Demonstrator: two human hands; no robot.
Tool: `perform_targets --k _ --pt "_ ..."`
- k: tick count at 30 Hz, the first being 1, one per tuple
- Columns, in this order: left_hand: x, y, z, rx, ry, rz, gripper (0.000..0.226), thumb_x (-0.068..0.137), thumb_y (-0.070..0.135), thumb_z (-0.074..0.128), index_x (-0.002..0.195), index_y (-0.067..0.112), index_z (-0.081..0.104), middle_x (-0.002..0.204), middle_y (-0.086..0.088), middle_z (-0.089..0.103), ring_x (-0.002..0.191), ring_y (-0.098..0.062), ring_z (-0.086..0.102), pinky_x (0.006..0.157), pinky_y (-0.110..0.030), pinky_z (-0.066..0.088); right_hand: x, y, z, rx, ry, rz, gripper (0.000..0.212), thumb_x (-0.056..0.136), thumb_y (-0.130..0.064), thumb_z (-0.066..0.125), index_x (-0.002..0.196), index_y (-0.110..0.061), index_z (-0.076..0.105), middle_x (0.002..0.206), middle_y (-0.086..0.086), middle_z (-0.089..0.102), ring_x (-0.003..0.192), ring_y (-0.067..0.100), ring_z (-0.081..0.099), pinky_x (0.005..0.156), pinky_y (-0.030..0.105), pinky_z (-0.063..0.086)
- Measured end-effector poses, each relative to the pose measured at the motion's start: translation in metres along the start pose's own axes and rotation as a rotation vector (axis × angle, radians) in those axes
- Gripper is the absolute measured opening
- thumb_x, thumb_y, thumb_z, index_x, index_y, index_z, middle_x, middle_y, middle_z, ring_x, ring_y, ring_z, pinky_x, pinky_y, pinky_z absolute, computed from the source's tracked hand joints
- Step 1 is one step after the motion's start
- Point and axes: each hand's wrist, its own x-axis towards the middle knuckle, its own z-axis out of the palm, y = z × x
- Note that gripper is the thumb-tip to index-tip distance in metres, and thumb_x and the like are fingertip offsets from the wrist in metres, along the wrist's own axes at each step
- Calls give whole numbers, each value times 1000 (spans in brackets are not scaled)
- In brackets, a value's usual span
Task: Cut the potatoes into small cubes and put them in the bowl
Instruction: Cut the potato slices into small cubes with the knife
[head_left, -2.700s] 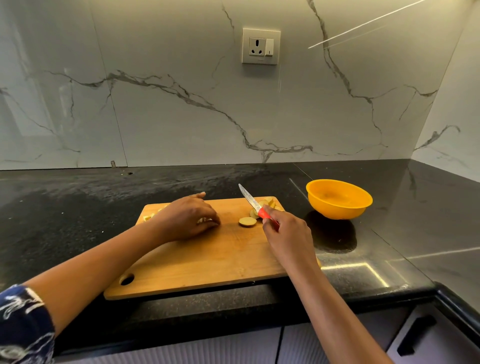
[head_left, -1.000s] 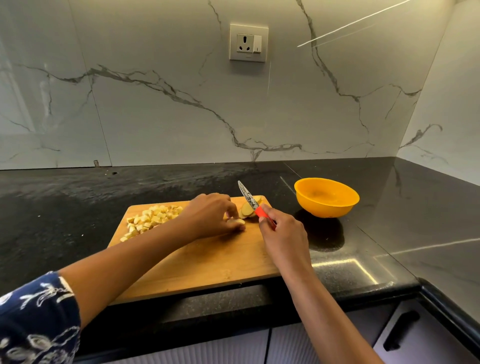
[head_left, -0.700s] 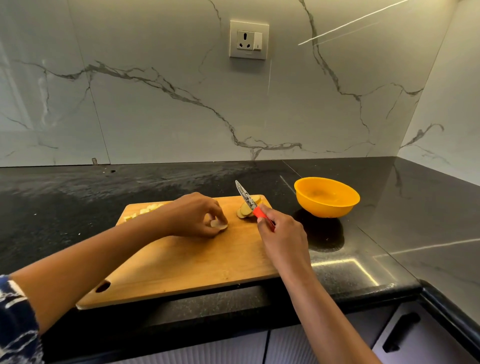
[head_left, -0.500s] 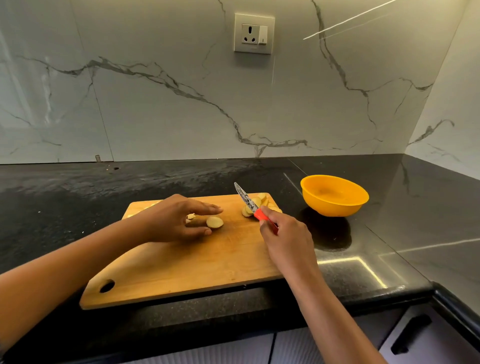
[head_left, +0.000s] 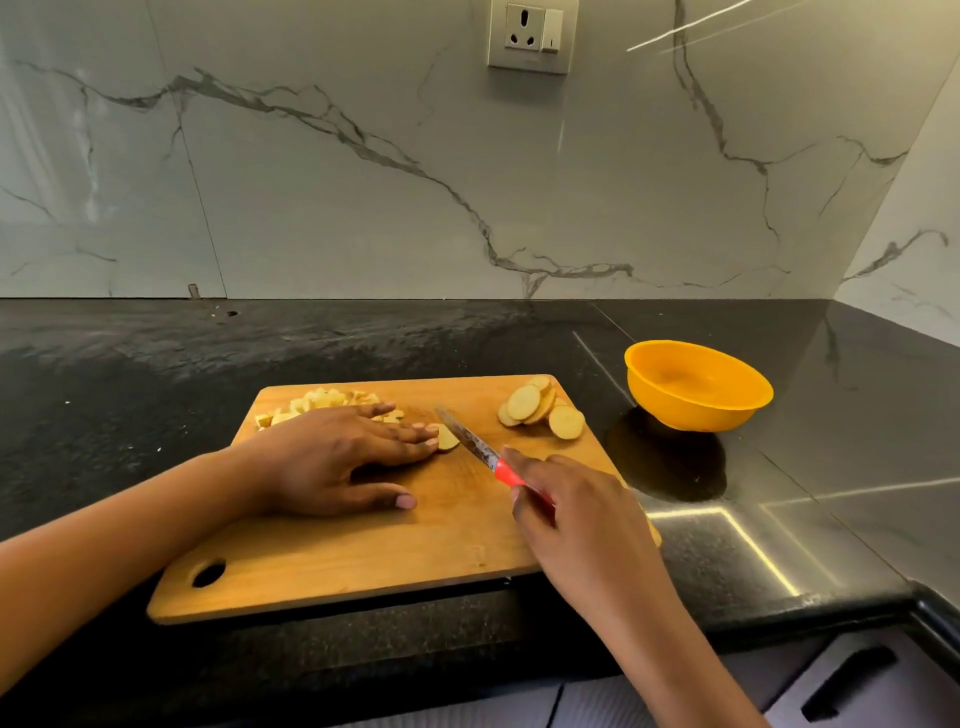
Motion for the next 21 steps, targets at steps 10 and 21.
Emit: perform_targets --k 10,21 --pt "0 0 1 -23 3 -23 70 84 77 17 142 38 22 146 25 26 138 9 17 119 -27 7 4 -9 5 -38 11 -78 46 99 -31 40 144 -34 35 101 -15 53 87 6 50 68 16 40" --pt "0 -1 4 -37 3 -46 70 83 79 18 142 40 22 147 25 25 141 0 17 119 -40 16 9 -5 3 -6 10 -84 45 99 -31 41 143 -36 35 90 -15 47 78 5 45 63 16 36"
